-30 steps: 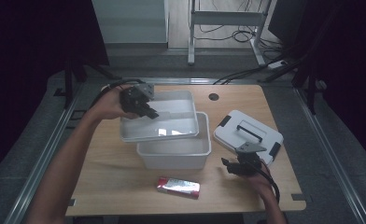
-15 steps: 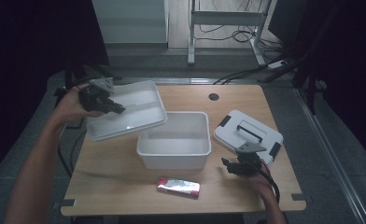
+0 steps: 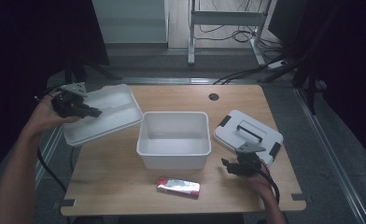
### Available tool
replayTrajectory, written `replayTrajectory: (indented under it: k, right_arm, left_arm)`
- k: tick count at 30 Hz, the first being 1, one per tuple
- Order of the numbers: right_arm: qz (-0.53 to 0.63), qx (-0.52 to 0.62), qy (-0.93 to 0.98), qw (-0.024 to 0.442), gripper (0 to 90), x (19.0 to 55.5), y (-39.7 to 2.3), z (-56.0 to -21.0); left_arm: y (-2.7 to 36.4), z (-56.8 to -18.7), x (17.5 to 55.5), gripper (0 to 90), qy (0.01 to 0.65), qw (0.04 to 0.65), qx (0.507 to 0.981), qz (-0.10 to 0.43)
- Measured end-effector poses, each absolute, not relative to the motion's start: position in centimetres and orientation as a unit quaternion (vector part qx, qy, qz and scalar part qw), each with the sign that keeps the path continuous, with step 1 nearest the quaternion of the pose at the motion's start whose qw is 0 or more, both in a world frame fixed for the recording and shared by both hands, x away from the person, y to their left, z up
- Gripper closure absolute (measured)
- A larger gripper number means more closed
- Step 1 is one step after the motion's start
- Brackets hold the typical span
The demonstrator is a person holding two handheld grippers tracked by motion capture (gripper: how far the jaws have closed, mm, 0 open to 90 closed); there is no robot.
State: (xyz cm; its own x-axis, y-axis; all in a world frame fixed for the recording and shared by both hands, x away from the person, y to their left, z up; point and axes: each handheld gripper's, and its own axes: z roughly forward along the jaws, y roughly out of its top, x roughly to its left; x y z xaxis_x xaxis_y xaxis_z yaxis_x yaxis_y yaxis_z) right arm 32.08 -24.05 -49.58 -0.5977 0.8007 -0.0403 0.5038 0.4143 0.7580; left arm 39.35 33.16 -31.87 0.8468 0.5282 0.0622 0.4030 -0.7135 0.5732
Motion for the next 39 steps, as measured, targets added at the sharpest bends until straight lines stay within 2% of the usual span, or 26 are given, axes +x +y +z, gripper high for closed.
replayTrajectory:
  k: [15, 29, 39]
  right_arm:
    - [0.361, 0.398, 0.819, 0.202, 28.2, 32.1, -23.9, -49.8]
    - [0.358, 0.396, 0.821, 0.202, 28.2, 32.1, -23.8, -49.9]
    - [0.359, 0.395, 0.821, 0.202, 28.2, 32.1, -23.9, -49.8]
  left_arm:
    - [36.4, -36.4, 39.0, 89.9, 0.301, 0.267, 0.911, 0.089]
    - [35.0, -44.8, 39.4, 89.9, 0.309, 0.232, 0.922, 0.025]
    - [34.3, -47.1, 39.4, 89.7, 0.309, 0.203, 0.929, 0.010]
